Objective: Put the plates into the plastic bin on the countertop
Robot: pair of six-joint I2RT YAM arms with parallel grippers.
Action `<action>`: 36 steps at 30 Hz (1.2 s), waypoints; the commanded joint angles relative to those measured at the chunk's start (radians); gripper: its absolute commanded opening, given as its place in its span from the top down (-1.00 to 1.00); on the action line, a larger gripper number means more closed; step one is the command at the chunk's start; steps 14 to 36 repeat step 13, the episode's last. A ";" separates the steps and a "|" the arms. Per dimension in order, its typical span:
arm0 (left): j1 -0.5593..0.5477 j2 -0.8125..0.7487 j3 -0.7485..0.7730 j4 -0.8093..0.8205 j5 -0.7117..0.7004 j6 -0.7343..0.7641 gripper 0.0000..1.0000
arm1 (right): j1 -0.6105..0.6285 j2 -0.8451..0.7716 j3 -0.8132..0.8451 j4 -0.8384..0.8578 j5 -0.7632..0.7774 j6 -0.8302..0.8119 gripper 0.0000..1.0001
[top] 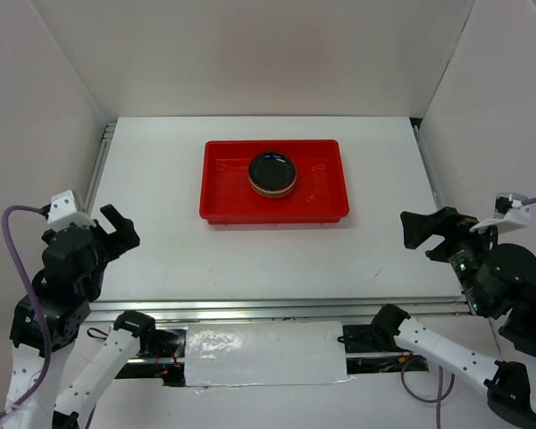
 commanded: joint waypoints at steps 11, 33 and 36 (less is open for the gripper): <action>0.005 0.044 -0.031 0.002 -0.013 -0.007 -0.99 | 0.071 -0.004 -0.015 -0.057 0.120 0.085 -1.00; 0.005 0.051 -0.029 0.000 -0.016 -0.007 -0.99 | 0.071 -0.002 -0.013 -0.055 0.123 0.083 -1.00; 0.005 0.051 -0.029 0.000 -0.016 -0.007 -0.99 | 0.071 -0.002 -0.013 -0.055 0.123 0.083 -1.00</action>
